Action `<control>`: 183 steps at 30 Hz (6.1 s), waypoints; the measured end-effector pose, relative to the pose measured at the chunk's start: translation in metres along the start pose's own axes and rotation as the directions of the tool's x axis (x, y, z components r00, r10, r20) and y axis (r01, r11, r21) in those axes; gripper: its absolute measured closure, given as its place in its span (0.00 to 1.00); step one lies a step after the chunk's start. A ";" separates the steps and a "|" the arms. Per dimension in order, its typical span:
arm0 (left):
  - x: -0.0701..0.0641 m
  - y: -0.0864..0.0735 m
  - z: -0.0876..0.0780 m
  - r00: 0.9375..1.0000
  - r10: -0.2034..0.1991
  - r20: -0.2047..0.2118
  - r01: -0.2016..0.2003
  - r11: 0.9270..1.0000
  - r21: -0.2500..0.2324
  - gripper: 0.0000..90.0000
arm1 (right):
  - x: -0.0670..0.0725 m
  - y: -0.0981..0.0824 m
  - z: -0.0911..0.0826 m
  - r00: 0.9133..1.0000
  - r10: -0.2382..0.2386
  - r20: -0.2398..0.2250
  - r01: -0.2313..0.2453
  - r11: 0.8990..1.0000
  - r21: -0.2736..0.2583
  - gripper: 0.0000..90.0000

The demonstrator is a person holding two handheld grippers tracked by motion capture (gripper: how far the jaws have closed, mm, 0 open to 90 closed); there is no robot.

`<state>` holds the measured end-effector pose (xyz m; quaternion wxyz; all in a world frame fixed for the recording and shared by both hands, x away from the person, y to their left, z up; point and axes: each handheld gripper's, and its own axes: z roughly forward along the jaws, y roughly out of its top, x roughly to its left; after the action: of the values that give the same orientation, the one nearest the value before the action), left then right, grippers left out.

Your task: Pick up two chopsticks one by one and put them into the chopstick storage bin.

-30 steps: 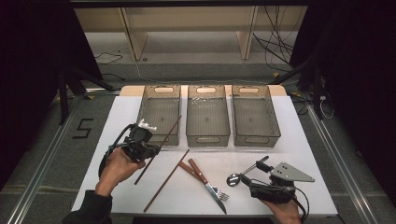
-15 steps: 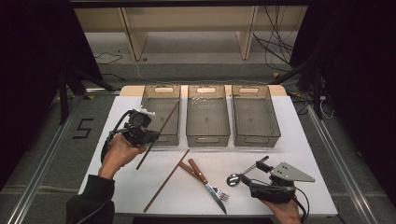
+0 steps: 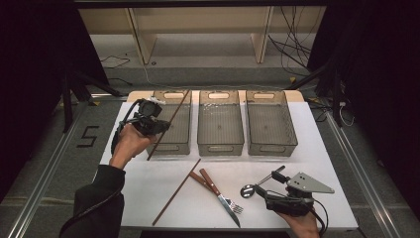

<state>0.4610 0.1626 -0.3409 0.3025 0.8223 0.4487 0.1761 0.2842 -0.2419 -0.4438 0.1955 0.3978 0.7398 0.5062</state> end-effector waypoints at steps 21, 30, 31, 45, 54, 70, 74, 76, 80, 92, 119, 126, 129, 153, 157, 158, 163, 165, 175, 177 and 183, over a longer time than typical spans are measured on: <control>0.035 0.029 0.035 0.997 -0.018 -0.071 0.016 1.000 -0.023 0.94 | -0.001 -0.001 0.000 1.000 0.005 -0.007 -0.005 1.000 0.000 0.29; 0.041 0.028 0.045 0.996 -0.027 -0.085 0.023 0.999 -0.046 0.94 | -0.001 0.000 0.000 1.000 0.007 -0.010 -0.007 1.000 0.001 0.29; 0.042 0.028 0.047 0.995 -0.024 -0.093 0.019 0.999 -0.048 0.94 | -0.001 0.000 0.000 1.000 0.008 -0.011 -0.008 1.000 0.001 0.29; 0.053 0.015 0.067 0.990 -0.099 -0.095 0.096 0.995 -0.038 0.94 | 0.000 0.000 -0.001 1.000 0.005 -0.013 -0.005 1.000 -0.001 0.29; 0.053 0.013 0.072 0.986 -0.141 -0.092 0.141 0.990 -0.005 0.81 | 0.000 0.000 0.000 1.000 0.005 -0.014 -0.005 1.000 -0.002 0.29; 0.036 0.012 0.027 0.986 -0.166 0.028 0.167 0.986 -0.019 0.36 | 0.000 0.000 0.000 1.000 0.005 -0.011 -0.005 1.000 0.000 0.29; 0.028 0.003 0.014 0.984 -0.169 0.057 0.171 0.985 -0.036 0.30 | 0.000 0.000 0.000 1.000 0.005 -0.011 -0.006 1.000 -0.001 0.29; 0.025 -0.002 0.011 0.985 -0.163 0.064 0.166 0.985 -0.038 0.28 | 0.000 0.000 0.000 1.000 0.007 -0.010 -0.007 1.000 -0.001 0.29; 0.015 -0.015 0.005 0.982 -0.157 0.101 0.162 0.986 -0.039 0.26 | 0.000 0.000 -0.001 1.000 0.007 -0.008 -0.007 1.000 -0.003 0.28; -0.014 -0.053 -0.011 0.985 -0.125 0.121 0.124 0.992 0.014 0.23 | 0.000 0.000 0.000 1.000 0.004 -0.006 -0.004 1.000 -0.005 0.28; -0.064 -0.104 0.012 0.991 -0.046 0.123 0.011 0.962 0.272 0.24 | 0.002 0.001 -0.001 1.000 -0.005 -0.003 0.005 1.000 -0.009 0.28; -0.073 -0.111 0.019 0.991 -0.016 0.135 -0.036 0.928 0.370 0.35 | 0.002 0.002 -0.001 1.000 -0.008 -0.003 0.008 1.000 -0.009 0.28; -0.076 -0.114 0.024 0.989 -0.008 0.146 -0.052 0.913 0.404 0.40 | 0.002 0.002 -0.001 1.000 -0.008 -0.003 0.008 1.000 -0.008 0.28; -0.088 -0.128 0.043 0.985 0.047 0.167 -0.123 0.870 0.478 0.78 | 0.003 0.002 -0.001 1.000 -0.009 -0.002 0.009 1.000 -0.005 0.29; -0.090 -0.129 0.045 0.986 0.064 0.152 -0.130 0.870 0.476 0.82 | 0.003 0.002 -0.001 1.000 -0.009 -0.001 0.009 1.000 -0.006 0.29; -0.090 -0.129 0.045 0.987 0.065 0.148 -0.128 0.870 0.476 0.82 | 0.002 0.002 -0.001 1.000 -0.009 -0.002 0.009 1.000 -0.006 0.29; -0.088 -0.129 0.046 0.988 0.061 0.140 -0.121 0.872 0.474 0.89 | 0.003 0.002 -0.001 1.000 -0.011 -0.002 0.011 1.000 -0.007 0.29; -0.088 -0.129 0.046 0.989 0.056 0.137 -0.116 0.873 0.473 0.90 | 0.003 0.002 -0.001 1.000 -0.010 -0.001 0.010 1.000 -0.006 0.29; -0.085 -0.128 0.046 0.993 0.065 0.103 -0.105 0.883 0.458 0.94 | 0.003 0.002 0.000 1.000 -0.011 -0.003 0.011 1.000 -0.005 0.29; -0.084 -0.128 0.046 0.993 0.067 0.096 -0.104 0.886 0.452 0.94 | 0.003 0.002 -0.001 1.000 -0.011 -0.002 0.011 1.000 -0.005 0.29; -0.077 -0.126 0.040 0.994 0.064 0.090 -0.096 0.898 0.430 0.94 | 0.003 0.002 -0.001 1.000 -0.010 -0.002 0.010 1.000 -0.006 0.29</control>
<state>0.3630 0.1361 -0.4548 0.1209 0.8926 0.4311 0.0539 0.2828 -0.2400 -0.4418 0.1985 0.3930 0.7405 0.5078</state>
